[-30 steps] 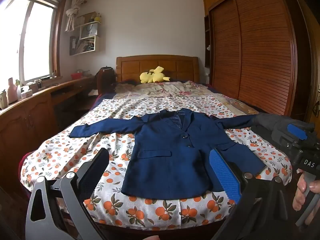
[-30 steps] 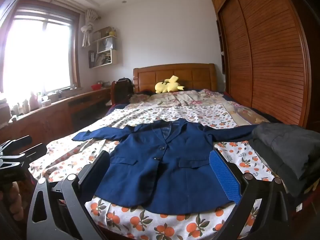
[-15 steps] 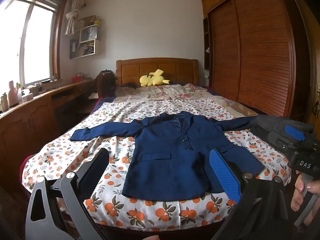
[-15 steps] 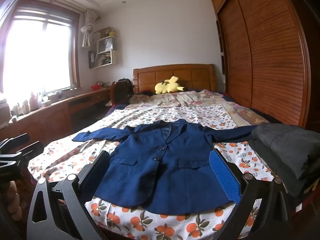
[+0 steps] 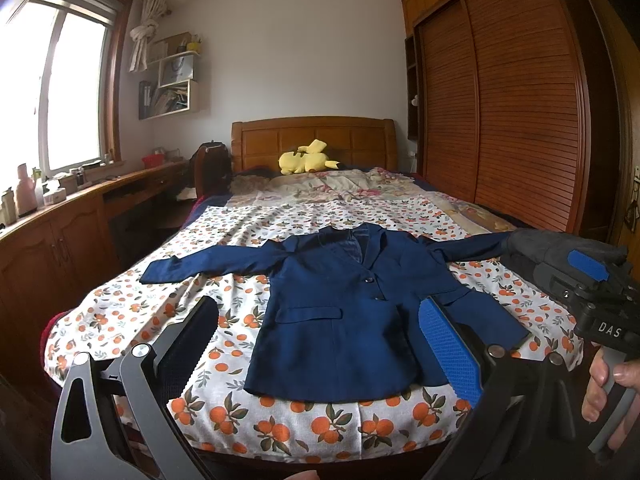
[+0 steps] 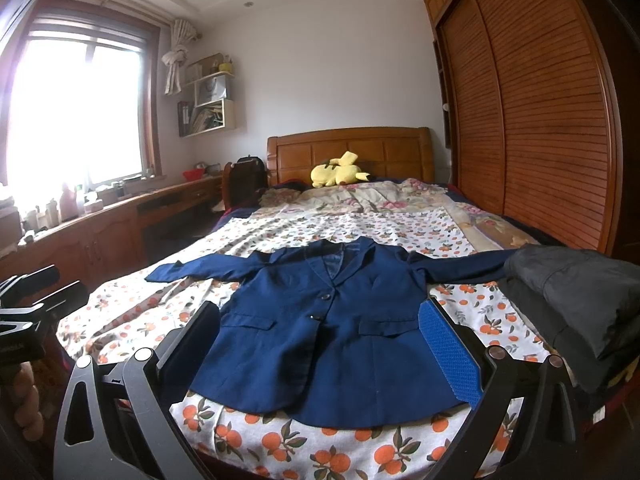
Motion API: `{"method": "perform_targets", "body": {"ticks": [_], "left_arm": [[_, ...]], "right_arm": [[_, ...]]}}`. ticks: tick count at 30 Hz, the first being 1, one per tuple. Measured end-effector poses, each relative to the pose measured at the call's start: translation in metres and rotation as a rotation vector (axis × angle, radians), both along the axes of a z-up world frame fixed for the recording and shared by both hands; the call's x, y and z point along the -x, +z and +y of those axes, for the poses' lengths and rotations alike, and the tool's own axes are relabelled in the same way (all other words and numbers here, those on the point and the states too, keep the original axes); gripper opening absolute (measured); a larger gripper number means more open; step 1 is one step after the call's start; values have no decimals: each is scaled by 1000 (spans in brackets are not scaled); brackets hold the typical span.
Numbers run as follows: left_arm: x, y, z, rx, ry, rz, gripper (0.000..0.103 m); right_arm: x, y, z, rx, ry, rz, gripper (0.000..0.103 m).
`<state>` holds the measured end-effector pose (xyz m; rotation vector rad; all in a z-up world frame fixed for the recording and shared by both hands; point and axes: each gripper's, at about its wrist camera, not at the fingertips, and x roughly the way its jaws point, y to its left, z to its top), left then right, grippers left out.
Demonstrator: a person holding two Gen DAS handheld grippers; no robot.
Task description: Fold large clothes
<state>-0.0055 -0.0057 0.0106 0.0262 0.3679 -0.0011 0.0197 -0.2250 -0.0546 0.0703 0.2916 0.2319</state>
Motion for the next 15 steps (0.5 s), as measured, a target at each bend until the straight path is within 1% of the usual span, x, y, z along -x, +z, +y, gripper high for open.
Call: {"method": "perform_targets", "body": {"ticks": [15], "left_arm": [[2, 1, 1, 2, -2, -4, 101]], "right_arm": [[2, 2, 0, 1, 0, 1, 96]]}}
